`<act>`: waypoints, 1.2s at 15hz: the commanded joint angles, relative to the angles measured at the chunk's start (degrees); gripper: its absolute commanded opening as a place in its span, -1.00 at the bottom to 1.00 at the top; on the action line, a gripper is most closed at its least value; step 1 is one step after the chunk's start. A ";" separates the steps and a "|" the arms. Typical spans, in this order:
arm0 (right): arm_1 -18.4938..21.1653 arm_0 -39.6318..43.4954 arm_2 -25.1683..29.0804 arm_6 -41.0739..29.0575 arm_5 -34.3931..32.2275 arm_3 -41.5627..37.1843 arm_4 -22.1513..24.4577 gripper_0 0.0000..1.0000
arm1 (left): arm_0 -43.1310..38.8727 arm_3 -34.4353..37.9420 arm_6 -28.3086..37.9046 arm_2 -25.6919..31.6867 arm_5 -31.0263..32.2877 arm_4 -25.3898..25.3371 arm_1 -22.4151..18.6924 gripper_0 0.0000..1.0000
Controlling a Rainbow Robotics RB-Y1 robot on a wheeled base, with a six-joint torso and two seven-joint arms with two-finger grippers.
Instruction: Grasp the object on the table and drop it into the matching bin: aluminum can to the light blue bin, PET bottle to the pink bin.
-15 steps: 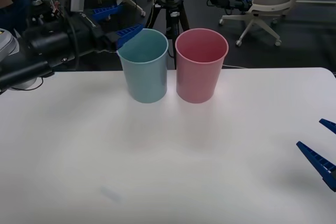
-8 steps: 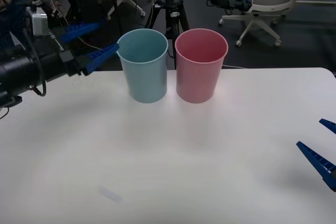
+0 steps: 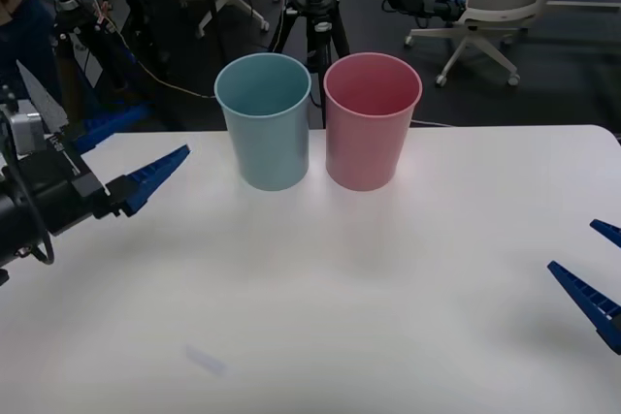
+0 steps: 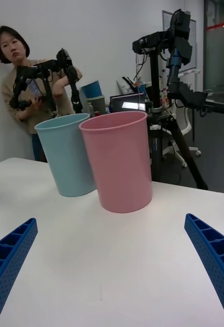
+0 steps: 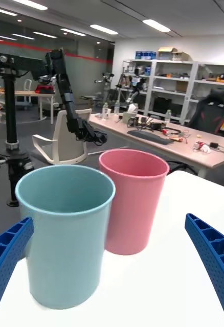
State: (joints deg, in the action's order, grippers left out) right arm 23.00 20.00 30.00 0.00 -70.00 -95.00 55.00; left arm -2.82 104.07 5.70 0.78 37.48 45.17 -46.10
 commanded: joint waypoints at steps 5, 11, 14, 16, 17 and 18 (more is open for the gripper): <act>0.00 0.00 0.00 0.00 0.00 0.00 0.00 1.00 | -8.78 0.35 2.65 15.92 14.46 17.94 15.96 1.00; 0.00 0.00 0.00 0.00 0.00 0.00 0.00 1.00 | -15.37 0.35 2.56 24.80 24.57 19.08 21.41 1.00; 0.00 0.00 0.00 0.00 0.00 0.00 0.00 1.00 | -17.39 0.35 1.86 26.21 25.10 18.64 21.41 1.00; 0.00 0.00 0.00 0.00 0.00 0.00 0.00 1.00 | -18.18 0.35 1.86 26.73 25.19 18.55 21.41 1.00; 0.00 0.00 0.00 0.00 0.00 0.00 0.00 1.00 | -18.36 0.35 1.95 26.73 25.19 18.55 21.41 1.00; 0.00 0.00 0.00 0.00 0.00 0.00 0.00 1.00 | -18.36 0.35 1.95 26.73 25.19 18.55 21.41 1.00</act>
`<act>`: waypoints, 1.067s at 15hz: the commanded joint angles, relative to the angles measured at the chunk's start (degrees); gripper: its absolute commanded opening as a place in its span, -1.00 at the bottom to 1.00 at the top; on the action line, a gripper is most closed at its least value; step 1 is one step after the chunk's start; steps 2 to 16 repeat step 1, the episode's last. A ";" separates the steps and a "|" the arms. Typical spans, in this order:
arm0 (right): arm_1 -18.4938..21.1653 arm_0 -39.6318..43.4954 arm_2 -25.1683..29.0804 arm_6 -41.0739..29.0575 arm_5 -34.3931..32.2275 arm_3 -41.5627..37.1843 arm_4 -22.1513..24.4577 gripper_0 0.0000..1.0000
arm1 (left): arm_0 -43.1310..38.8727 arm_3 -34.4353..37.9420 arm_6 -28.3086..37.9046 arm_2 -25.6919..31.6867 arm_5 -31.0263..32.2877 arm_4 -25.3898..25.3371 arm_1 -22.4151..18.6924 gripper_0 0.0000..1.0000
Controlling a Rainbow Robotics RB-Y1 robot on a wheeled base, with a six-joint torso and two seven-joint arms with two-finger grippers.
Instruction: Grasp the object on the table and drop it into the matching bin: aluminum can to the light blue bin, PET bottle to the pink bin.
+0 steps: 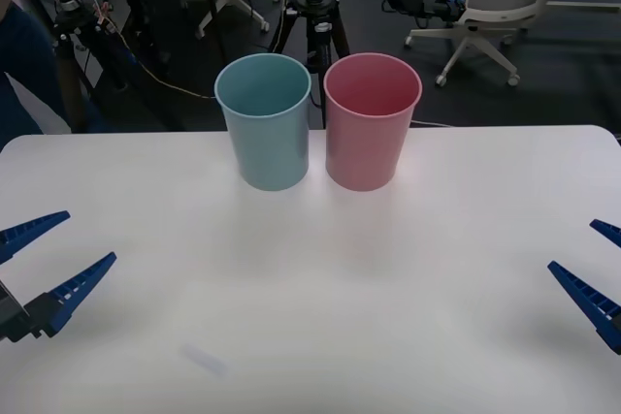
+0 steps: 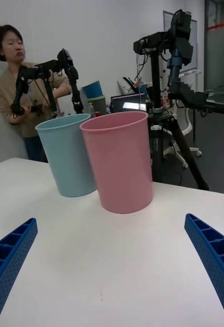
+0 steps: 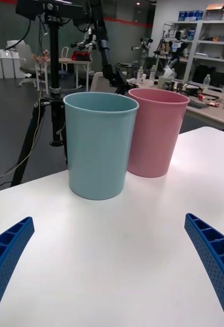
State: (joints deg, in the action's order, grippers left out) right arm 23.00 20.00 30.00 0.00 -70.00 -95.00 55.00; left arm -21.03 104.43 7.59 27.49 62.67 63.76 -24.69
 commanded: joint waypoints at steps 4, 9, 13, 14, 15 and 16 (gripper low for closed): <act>0.00 0.00 0.00 0.00 0.00 0.00 0.00 1.00 | -0.15 -0.02 0.06 0.02 0.00 -0.03 0.00 1.00; 0.00 0.00 0.00 0.00 0.00 0.00 0.00 1.00 | -0.15 -0.02 0.06 0.02 0.00 -0.03 0.00 1.00; 0.00 0.00 0.00 0.00 0.00 0.00 0.00 1.00 | -0.15 -0.02 0.06 0.02 0.00 -0.03 0.00 1.00; 0.00 0.00 0.00 0.00 0.00 0.00 0.00 1.00 | -0.15 -0.02 0.06 0.02 0.00 -0.03 0.00 1.00; 0.00 0.00 0.00 0.00 0.00 0.00 0.00 1.00 | -0.15 -0.02 0.06 0.02 0.00 -0.03 0.00 1.00; 0.00 0.00 0.00 0.00 0.00 0.00 0.00 1.00 | -0.15 -0.02 0.06 0.02 0.00 -0.03 0.00 1.00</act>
